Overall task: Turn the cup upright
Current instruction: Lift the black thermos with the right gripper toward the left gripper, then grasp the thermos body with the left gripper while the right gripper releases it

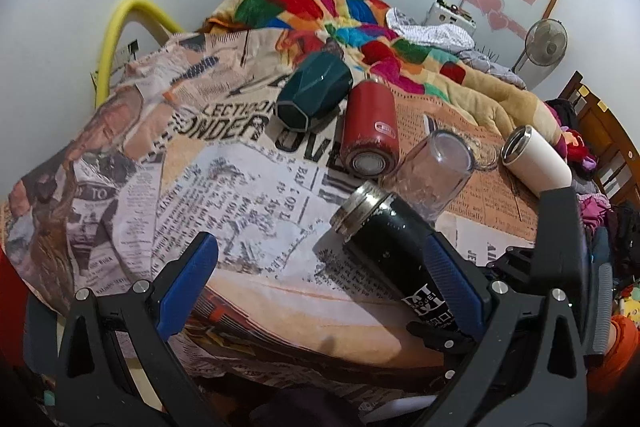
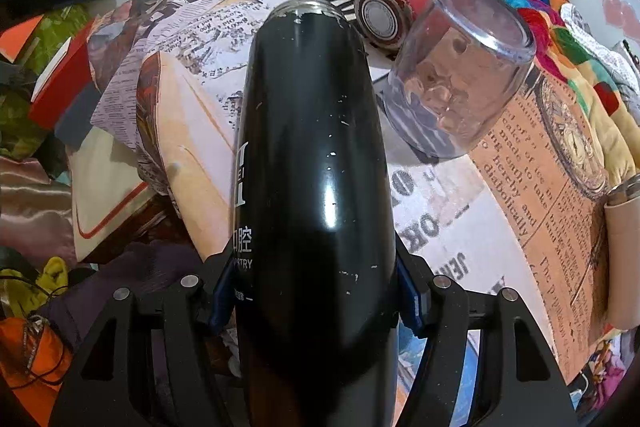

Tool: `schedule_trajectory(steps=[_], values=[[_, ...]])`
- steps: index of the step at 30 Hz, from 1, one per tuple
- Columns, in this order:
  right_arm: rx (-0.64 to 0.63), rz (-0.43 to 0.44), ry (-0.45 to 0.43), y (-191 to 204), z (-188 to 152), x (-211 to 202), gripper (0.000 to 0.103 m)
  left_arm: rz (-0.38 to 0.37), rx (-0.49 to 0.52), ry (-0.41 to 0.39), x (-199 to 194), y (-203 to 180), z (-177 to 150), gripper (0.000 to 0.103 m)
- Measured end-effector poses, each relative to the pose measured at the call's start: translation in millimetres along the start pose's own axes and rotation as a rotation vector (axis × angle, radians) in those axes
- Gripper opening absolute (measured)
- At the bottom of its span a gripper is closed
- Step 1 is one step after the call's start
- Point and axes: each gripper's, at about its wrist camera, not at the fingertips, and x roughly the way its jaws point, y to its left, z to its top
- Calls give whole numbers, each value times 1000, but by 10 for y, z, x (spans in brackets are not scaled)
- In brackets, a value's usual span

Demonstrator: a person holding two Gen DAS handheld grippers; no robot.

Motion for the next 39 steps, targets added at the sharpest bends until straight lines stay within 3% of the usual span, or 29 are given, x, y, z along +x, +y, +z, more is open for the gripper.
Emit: schedule_trajectory(steps=[10, 15, 19, 26, 28, 31, 39], values=[[37, 10, -42, 17, -152, -247, 63, -74, -22, 107, 215, -128, -113, 103], [89, -8, -115, -2, -329, -564, 65, -151, -74, 197, 371, -227, -227, 99], [158, -62, -199, -51, -532, -857, 73, -184, -115, 244, 480, -310, -297, 99], [310, -174, -300, -190, -797, -1214, 74, -123, -210, 312, 725, -346, -357, 91], [337, -181, -318, -201, -855, -1269, 74, -93, -219, 297, 738, -369, -354, 88], [359, -173, -338, -195, -922, -1322, 74, -31, -209, 276, 761, -406, -339, 74], [411, -184, -383, -177, -1069, -1425, 74, -22, -177, 249, 706, -558, -305, 64]])
